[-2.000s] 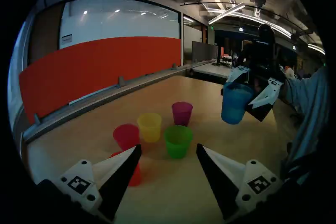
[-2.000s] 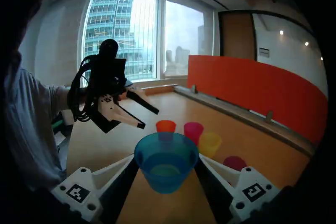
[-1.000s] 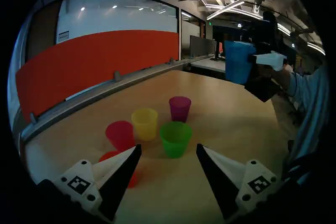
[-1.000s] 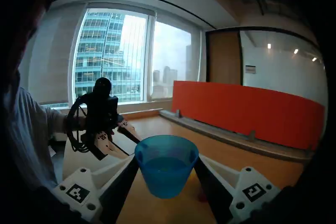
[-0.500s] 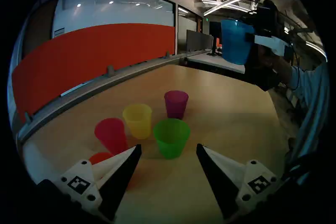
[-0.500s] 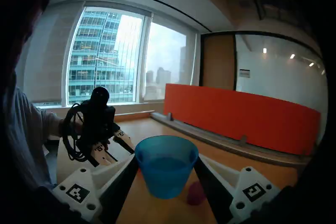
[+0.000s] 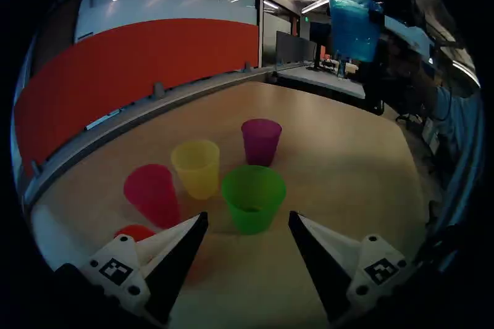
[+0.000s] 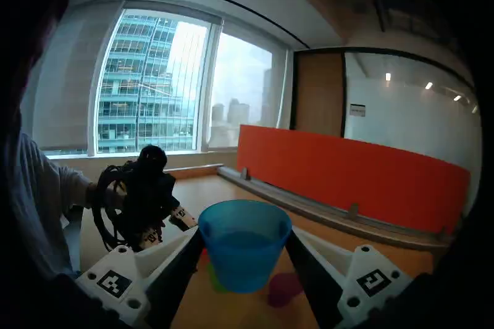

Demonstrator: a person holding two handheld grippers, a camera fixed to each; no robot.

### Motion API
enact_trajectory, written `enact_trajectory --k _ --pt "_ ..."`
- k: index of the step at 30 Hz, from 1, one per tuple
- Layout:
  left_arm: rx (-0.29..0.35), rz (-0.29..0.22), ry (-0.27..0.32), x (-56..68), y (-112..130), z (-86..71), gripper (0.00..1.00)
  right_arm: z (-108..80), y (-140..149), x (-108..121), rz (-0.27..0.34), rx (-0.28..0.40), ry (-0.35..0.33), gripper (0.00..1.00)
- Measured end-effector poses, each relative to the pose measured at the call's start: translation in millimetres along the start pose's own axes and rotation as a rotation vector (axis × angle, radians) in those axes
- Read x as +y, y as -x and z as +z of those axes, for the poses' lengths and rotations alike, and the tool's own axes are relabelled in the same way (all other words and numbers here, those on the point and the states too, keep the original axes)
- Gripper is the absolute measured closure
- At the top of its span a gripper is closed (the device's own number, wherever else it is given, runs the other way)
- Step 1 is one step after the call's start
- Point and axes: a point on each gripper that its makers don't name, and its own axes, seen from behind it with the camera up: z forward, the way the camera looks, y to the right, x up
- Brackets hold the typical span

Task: Pour water

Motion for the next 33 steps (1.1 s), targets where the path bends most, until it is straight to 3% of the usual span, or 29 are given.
enact_trajectory --k 9,24,33 --pt "-0.030 0.014 -0.004 2.1 0 21.5 0.03 4.4 -9 7 -0.020 -0.009 0.005 0.09" --pt "-0.072 -0.006 0.004 5.4 -2 54.8 0.02 9.6 -17 17 -0.019 -0.007 0.012 0.09" --pt "-0.074 -0.020 0.005 5.3 -3 64.8 0.03 11.0 -16 25 -0.014 -0.012 0.019 0.09"
